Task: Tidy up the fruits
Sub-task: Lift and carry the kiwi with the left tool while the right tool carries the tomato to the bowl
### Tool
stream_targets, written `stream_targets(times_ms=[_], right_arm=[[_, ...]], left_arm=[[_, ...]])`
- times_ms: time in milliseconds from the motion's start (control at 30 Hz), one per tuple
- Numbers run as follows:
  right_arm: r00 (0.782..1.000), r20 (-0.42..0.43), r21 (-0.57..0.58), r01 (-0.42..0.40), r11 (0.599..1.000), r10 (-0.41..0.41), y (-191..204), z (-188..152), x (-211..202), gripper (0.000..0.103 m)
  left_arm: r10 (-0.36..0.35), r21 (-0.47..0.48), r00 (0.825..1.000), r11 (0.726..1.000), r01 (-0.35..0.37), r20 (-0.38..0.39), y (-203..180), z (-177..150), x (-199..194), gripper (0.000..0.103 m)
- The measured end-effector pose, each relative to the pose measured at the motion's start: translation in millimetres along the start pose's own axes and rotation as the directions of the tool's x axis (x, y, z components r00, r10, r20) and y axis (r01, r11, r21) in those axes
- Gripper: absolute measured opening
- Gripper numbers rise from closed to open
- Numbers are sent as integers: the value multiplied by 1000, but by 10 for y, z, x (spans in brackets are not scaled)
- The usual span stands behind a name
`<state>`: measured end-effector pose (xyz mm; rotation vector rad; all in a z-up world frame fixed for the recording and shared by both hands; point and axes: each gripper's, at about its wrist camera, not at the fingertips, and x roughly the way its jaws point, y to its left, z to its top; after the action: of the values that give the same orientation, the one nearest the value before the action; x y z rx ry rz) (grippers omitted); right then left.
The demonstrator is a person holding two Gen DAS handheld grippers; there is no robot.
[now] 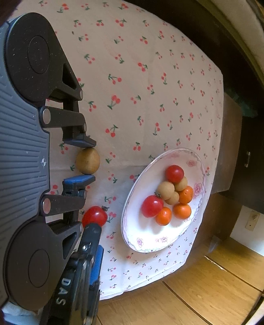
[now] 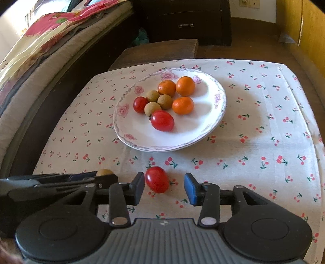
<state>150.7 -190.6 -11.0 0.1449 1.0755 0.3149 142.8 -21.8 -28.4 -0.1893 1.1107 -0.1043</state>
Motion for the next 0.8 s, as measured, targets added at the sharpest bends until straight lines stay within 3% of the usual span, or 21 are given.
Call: stream_targets(times_ms=[400,567,800], right_arm=[[999,-32,-84,10,996,-13,98,33,285,45],[999,-22,-127,40,991,-43,189,23,303,32],[999,-27,-121,38,992,-42,137,15,275,31]], left_arm=[[2,-13,1000,1000,-3,-6,68,15,17,37],[4,-25,1000,1000,-4,-7,67,21,53,37],[8,-45,1000,999,-8,17,55,60,90,39]])
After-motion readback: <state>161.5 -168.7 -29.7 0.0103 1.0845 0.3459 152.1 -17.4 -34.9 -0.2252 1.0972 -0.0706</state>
